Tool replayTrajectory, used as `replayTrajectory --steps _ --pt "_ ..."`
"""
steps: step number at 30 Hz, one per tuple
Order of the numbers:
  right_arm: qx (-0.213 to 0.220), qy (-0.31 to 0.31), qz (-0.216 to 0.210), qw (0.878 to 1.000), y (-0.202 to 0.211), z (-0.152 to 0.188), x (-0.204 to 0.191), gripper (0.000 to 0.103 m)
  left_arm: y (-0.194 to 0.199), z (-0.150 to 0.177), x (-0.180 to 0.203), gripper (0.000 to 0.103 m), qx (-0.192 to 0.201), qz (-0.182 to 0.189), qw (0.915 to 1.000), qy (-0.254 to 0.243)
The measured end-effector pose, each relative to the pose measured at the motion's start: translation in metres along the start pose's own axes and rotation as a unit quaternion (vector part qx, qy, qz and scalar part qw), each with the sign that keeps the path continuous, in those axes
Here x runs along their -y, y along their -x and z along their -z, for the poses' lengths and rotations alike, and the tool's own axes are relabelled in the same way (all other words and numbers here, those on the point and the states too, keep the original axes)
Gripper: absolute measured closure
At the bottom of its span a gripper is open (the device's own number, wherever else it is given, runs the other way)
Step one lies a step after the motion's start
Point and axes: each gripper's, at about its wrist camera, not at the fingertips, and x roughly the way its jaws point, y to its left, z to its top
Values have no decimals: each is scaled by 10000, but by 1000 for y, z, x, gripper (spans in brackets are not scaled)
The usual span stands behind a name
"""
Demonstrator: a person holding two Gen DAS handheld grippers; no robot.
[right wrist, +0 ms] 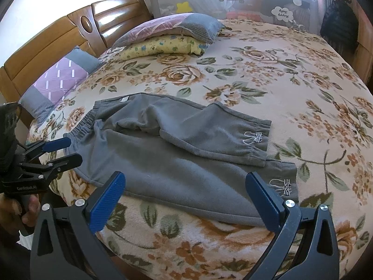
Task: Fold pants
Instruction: 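Move both grippers toward the grey sweatpants' cuffs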
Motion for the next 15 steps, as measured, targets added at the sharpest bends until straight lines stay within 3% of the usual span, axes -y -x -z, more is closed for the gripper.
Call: replayTrajectory --steps 15 --pt "-204 -155 -105 9996 -19 9 5 0 -13 -1 1 21 -148 54 9999 6"
